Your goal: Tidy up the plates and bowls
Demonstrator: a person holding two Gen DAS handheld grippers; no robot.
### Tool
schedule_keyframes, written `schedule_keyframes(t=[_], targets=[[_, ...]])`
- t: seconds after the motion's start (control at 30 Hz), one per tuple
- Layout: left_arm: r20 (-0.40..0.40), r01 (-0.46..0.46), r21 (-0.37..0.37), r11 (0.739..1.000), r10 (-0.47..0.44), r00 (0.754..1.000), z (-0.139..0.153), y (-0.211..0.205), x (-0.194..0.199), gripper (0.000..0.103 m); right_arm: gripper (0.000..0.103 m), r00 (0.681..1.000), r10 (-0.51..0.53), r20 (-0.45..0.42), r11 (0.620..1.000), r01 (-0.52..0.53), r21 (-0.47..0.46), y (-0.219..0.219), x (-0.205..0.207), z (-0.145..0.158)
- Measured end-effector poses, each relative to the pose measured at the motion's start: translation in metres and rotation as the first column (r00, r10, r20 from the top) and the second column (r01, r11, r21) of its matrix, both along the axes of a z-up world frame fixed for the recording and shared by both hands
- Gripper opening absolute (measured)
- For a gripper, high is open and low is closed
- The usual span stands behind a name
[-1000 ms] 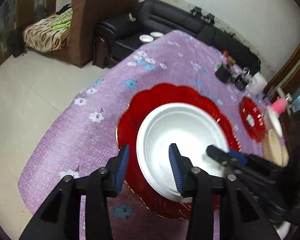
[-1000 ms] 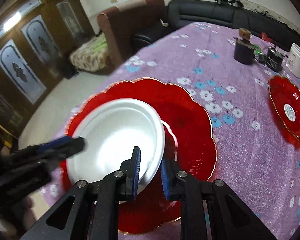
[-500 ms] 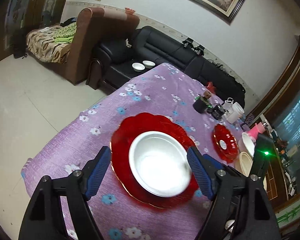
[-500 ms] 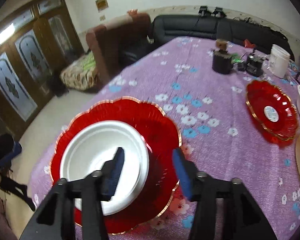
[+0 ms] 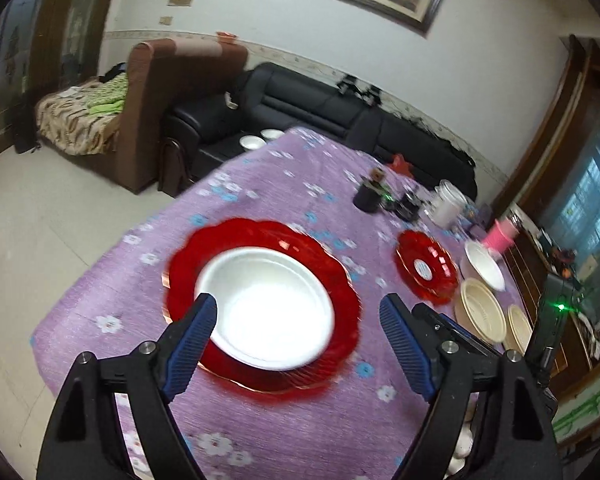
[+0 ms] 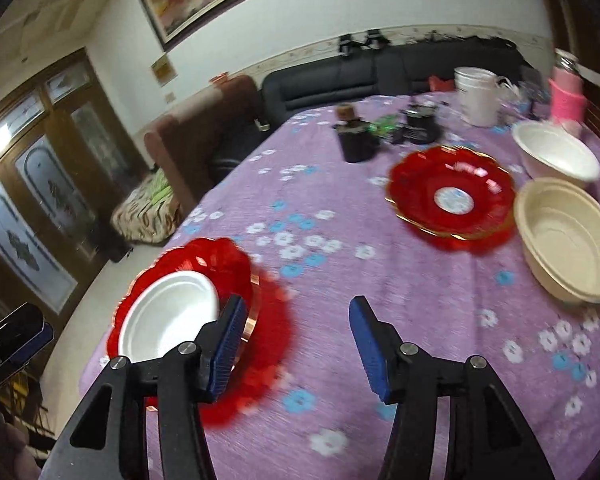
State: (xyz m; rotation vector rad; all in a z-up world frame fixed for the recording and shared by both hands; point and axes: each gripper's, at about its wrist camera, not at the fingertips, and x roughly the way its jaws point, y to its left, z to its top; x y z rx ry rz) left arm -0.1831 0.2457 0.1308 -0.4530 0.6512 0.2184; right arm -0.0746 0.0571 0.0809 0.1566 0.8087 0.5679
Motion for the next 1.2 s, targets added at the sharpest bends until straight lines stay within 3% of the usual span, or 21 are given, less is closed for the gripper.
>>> schedule_keyframes(t=[0.27, 0.53, 0.73, 1.0, 1.2], targets=[[-0.065, 0.127, -0.022, 0.992, -0.128, 0.990, -0.021, -0.043, 0.023, 0.083, 0.059, 0.990, -0.132, -0.043, 0.991, 0.133, 0.009, -0.077, -0.004, -0.021], [-0.129, 0.239, -0.048, 0.970, -0.243, 0.961, -0.042, -0.086, 0.047, 0.083, 0.058, 0.946, -0.310, -0.096, 0.950, 0.311, 0.001, -0.163, -0.008, -0.038], [-0.156, 0.280, -0.020, 0.960, -0.279, 0.947, -0.045, -0.107, 0.050, 0.083, 0.058, 0.907, -0.393, -0.151, 0.914, 0.403, 0.045, -0.202, 0.015, -0.048], [-0.196, 0.272, 0.012, 0.962, -0.265, 0.944, -0.048, -0.115, 0.057, 0.083, 0.058, 0.850, -0.494, -0.182, 0.850, 0.516, 0.103, -0.234, 0.062, -0.051], [-0.225, 0.307, 0.051, 0.951, -0.288, 0.931, -0.050, -0.134, 0.060, 0.083, 0.058, 0.856, -0.481, -0.188, 0.854, 0.506, 0.123, -0.232, 0.083, -0.055]])
